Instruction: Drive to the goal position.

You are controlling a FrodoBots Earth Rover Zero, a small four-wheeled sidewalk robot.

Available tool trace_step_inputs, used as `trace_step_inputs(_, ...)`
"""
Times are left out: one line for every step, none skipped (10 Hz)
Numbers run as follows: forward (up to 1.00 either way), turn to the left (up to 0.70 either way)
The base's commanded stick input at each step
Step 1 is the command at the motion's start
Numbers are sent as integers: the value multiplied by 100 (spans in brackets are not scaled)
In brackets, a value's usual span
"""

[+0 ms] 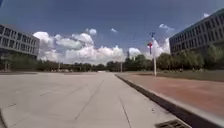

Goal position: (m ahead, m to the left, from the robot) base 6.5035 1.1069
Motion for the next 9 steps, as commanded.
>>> trace_step_inputs(100, 0)
trace_step_inputs(100, 0)
trace_step_inputs(100, 0)
trace_step_inputs(100, 0)
trace_step_inputs(100, 0)
trace_step_inputs(100, 0)
trace_step_inputs(100, 0)
trace_step_inputs(100, 0)
trace_step_inputs(100, 0)
